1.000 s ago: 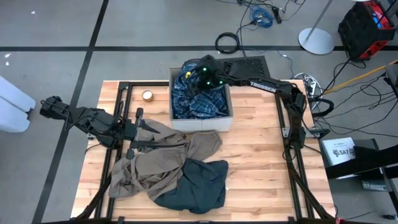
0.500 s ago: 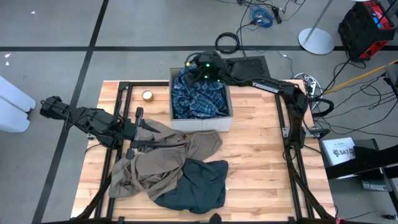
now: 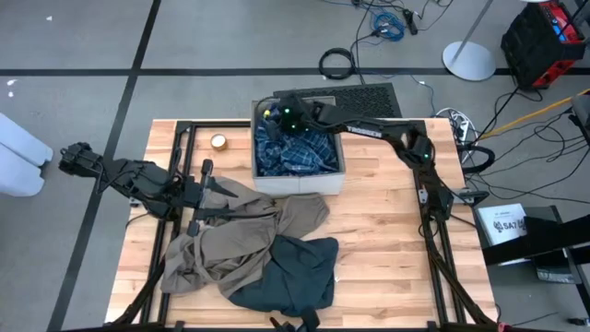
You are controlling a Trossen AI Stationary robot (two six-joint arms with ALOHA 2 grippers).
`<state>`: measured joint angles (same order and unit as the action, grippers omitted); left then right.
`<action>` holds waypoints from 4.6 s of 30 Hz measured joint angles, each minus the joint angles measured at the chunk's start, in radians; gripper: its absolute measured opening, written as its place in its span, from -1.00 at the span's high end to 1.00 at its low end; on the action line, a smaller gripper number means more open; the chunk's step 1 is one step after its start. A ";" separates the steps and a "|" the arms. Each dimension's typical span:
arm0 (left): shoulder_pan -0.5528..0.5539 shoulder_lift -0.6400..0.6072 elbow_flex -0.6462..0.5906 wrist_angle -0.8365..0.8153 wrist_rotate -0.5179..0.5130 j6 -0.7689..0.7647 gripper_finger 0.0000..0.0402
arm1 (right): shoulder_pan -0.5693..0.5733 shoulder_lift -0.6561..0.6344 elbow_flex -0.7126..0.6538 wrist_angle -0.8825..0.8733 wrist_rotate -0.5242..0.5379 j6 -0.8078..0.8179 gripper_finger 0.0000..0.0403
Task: Sort clothes
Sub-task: Put the blue plaid shirt into the laundry bin, then put the brown jacket into the laundry bin
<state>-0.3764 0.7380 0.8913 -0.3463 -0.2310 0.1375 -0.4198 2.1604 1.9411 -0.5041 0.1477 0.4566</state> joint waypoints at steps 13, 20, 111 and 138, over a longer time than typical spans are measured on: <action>0.000 0.002 0.000 -0.003 0.000 0.001 0.11 | -0.014 0.157 0.004 -0.051 -0.093 0.082 1.00; 0.000 0.002 0.000 -0.003 0.000 0.001 0.11 | -0.002 0.081 -0.002 0.016 -0.096 0.076 1.00; 0.000 0.028 0.000 0.000 0.000 -0.030 0.11 | 0.111 -0.254 0.317 -0.493 -0.557 0.023 1.00; -0.053 0.307 0.000 0.220 0.385 -0.211 0.11 | 1.057 -0.274 -0.103 -0.430 0.211 0.186 1.00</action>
<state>-0.4296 1.0446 0.8909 -0.1261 0.1545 -0.0733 0.6370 1.8864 1.8386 -0.9345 0.3585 0.6427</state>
